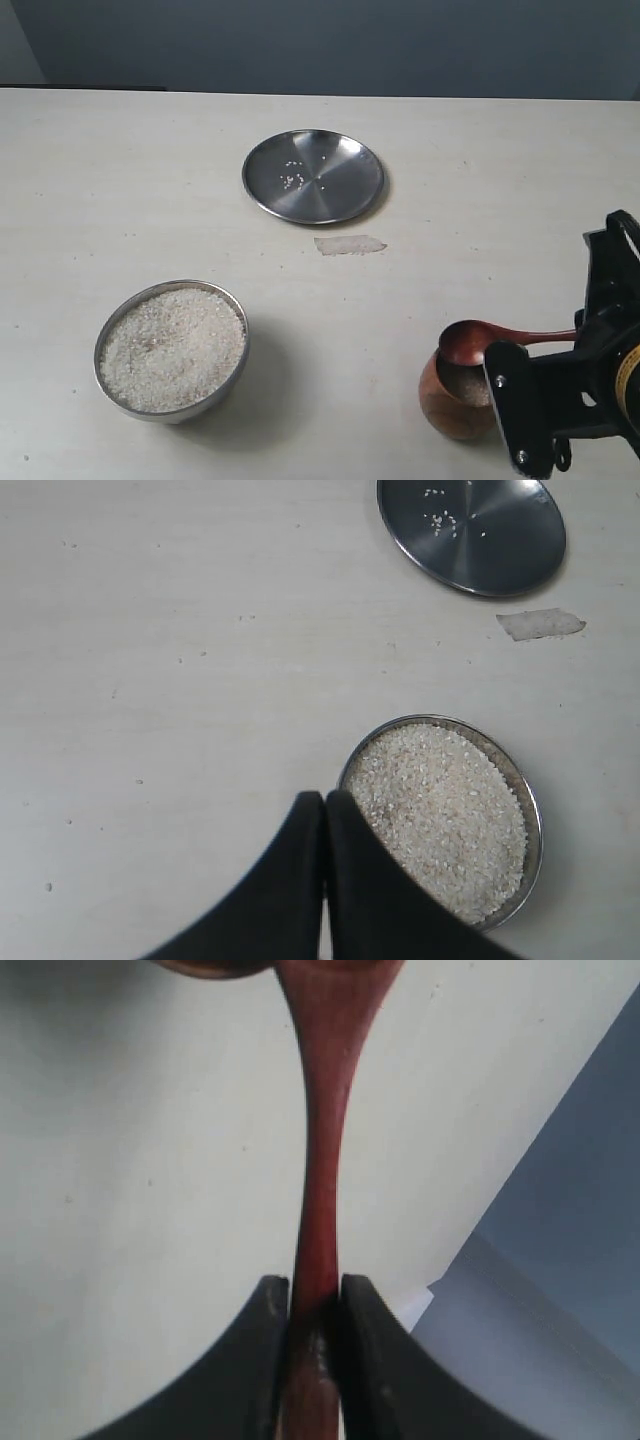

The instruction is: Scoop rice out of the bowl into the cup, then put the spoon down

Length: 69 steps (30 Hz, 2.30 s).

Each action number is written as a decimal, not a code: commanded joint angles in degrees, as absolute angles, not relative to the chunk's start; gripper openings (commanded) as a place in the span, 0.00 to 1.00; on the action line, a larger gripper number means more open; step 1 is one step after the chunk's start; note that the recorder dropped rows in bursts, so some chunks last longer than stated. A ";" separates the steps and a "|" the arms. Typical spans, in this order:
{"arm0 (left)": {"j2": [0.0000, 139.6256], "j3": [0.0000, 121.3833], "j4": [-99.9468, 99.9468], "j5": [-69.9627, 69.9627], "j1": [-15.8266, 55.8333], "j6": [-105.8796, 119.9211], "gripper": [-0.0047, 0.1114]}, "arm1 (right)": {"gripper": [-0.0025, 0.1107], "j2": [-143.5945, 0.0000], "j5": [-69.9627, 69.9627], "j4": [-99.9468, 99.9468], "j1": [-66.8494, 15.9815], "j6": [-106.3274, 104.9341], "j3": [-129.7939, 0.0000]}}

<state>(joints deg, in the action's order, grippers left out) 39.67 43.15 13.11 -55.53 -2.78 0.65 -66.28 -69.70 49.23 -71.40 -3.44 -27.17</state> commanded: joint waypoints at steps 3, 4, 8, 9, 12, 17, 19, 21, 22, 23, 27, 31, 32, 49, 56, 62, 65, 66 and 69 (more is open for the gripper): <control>39.66 43.44 12.59 -55.34 -2.84 0.56 0.04 | 0.02 -64.48 -69.96 55.06 -71.27 10.05 -27.92; 39.66 43.44 12.59 -55.34 -2.84 0.56 0.04 | 0.02 -64.21 -69.96 55.18 -71.27 12.56 -28.38; 39.66 43.44 12.59 -55.34 -2.84 0.56 0.04 | 0.02 -64.23 -69.22 54.94 -71.27 22.75 -30.96; 39.66 43.44 12.59 -55.34 -2.84 0.56 0.04 | 0.02 -64.23 -67.64 54.96 -71.27 24.57 -31.73; 39.66 43.44 12.59 -55.34 -2.84 0.56 0.04 | 0.02 -64.23 -64.52 55.26 -70.82 29.79 -34.35; 39.66 43.44 12.58 -55.24 -2.84 0.56 0.04 | 0.02 -64.23 -59.41 53.10 -63.03 37.34 -39.94; 39.66 43.44 12.58 -55.24 -2.84 0.56 0.04 | 0.02 -64.23 -55.10 50.78 -59.03 37.44 -42.11; 39.66 43.44 12.58 -55.24 -2.84 0.56 0.04 | 0.02 -64.23 -49.42 47.90 -55.53 37.81 -44.13; 39.66 43.44 12.58 -55.24 -2.84 0.56 0.04 | 0.02 -64.35 -46.35 45.96 -53.63 37.81 -45.09; 39.66 43.44 12.58 -55.24 -2.84 0.56 0.04 | 0.02 -64.48 -43.95 44.16 -51.80 37.81 -45.81; 39.66 43.44 12.58 -55.24 -2.84 0.56 0.04 | 0.02 -66.65 -35.06 38.10 -45.83 37.81 -48.92; 39.66 43.44 12.58 -55.24 -2.84 0.56 0.04 | 0.02 -72.02 -31.01 35.40 -42.13 37.70 -52.00; 39.66 43.44 12.58 -55.24 -2.84 0.56 0.04 | 0.02 -73.72 -30.17 35.40 -41.71 37.70 -52.73; 39.66 43.44 12.58 -55.24 -2.84 0.56 0.04 | 0.02 -111.73 -17.50 29.86 -30.25 36.87 -77.86; 39.66 43.44 12.58 -55.24 -2.84 0.56 0.04 | 0.02 -120.80 -16.84 28.99 -29.97 35.59 -82.85; 39.66 43.44 12.58 -55.24 -2.84 0.56 0.04 | 0.02 -125.58 -14.63 23.95 -30.35 29.85 -83.21; 39.66 43.44 12.58 -55.24 -2.84 0.56 0.04 | 0.02 -126.73 -13.13 20.98 -30.32 27.62 -83.21; 39.66 43.44 12.58 -55.24 -2.84 0.56 0.04 | 0.02 -127.31 -12.87 20.85 -30.32 27.62 -83.21; 39.66 43.44 12.58 -55.24 -2.84 0.56 0.04 | 0.02 -128.27 -13.49 19.93 -30.32 27.62 -83.21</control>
<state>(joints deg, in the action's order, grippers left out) 39.67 43.15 13.11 -55.53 -2.78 0.65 -127.51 -12.97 20.74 -30.39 28.12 -83.03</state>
